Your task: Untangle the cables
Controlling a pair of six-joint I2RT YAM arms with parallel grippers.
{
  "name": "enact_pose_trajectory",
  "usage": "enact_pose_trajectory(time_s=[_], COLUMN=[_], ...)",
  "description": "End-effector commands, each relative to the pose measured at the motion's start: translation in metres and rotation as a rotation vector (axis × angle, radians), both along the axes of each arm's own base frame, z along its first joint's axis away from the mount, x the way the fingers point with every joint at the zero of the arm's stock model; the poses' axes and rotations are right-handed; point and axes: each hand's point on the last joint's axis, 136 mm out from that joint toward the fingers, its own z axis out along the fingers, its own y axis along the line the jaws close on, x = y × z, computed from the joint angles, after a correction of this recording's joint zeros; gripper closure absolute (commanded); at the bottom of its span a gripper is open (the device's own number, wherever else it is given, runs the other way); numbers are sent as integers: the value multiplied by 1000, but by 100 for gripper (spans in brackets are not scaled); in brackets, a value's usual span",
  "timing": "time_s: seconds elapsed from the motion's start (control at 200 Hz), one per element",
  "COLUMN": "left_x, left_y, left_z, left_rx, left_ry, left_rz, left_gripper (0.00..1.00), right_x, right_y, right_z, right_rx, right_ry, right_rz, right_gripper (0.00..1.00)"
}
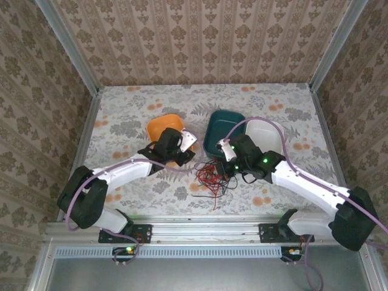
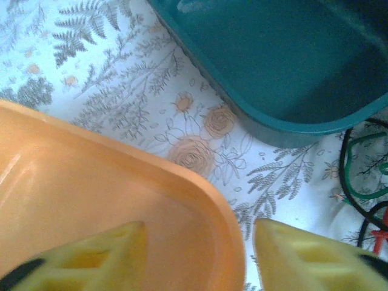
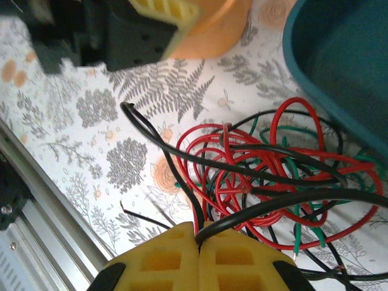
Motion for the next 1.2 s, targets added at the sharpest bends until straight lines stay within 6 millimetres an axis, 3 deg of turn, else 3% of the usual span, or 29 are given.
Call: enact_pose_trajectory(time_s=[0.0,0.155,0.28,0.46,0.615,0.9,1.015,1.07,1.13,1.195], left_x=[-11,-66,-99,-102,-92,-83,-83,-83,-82,-79], left_y=[-17,-54,-72,-83,-88,-87,-86,-86,-86,-85], left_z=[34,40,27,-3,-12,-30,-33,-35,-35,-38], left_rx=[-42,-8,-42,-72,-76,-38,-33,-30,-31,-31], left_ry=[-13,-16,53,92,80,75,76,79,78,79], left_rz=[-108,-276,-322,-248,-210,-184,-185,-184,-180,-166], left_gripper=[35,24,17,16,19,21,21,21,21,21], right_x=[1,5,5,2,-3,-22,-19,-15,-6,0], right_y=[5,-5,-15,-26,-35,-54,-54,-52,-48,-46], right_z=[-10,-24,-33,-32,-27,-28,-32,-33,-30,-24], right_rx=[8,5,9,26,30,-28,-27,-19,0,12], right_ry=[45,103,139,156,159,230,220,212,186,160], right_rz=[35,-9,-46,-88,-117,-156,-170,-174,-181,-186], right_gripper=[100,99,93,68,60,60,61,68,88,97])
